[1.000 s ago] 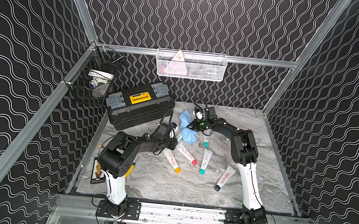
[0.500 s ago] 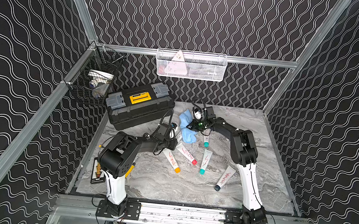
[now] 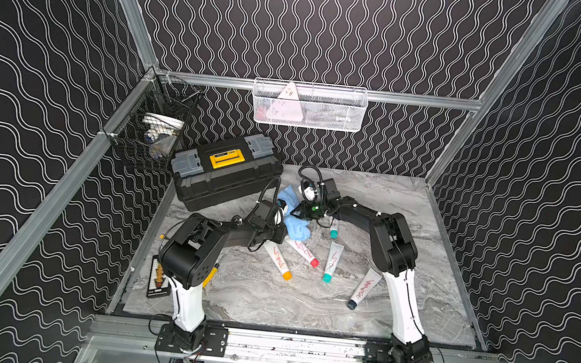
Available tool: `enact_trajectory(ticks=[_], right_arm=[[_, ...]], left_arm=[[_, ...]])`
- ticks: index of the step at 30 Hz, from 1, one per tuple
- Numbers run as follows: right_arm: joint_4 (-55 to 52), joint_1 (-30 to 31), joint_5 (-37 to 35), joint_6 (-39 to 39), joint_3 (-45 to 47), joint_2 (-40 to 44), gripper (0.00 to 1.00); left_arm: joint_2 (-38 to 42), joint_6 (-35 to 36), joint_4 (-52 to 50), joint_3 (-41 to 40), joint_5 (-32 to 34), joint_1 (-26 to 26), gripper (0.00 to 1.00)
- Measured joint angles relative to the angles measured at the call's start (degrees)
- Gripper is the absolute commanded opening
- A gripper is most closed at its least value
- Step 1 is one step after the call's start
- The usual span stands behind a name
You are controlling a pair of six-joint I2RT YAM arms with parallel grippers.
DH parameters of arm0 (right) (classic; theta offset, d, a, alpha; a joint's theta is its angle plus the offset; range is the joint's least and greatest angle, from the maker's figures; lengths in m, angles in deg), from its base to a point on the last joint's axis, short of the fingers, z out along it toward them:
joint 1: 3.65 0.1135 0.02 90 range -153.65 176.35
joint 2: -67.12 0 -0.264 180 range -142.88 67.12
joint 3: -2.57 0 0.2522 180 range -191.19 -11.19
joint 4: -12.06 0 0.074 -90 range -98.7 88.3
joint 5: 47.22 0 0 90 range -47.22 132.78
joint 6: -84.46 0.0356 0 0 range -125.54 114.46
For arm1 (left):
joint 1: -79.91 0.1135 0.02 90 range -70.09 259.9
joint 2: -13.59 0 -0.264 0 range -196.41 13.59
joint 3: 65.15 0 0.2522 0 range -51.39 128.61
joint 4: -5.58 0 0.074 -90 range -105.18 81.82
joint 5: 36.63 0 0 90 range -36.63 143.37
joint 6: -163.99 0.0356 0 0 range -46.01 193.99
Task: Wipe the surface of the toothpaste tube
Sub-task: Wipe the dirt from the toothpaste tube.
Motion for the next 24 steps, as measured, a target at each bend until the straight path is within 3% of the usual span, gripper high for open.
enact_trajectory(ticks=[12,24], right_arm=[[2.43,2.01,2.78,-0.66,6.32,3.54,0.00],[-1.05,0.63,5.09,0.46,1.33,0.33,0.00]], left_arm=[[0.00,-0.02,-0.11,0.00,-0.42,0.00,0.16],[0.20,-0.04,0.33,-0.35,-0.39,0.00,0.16]])
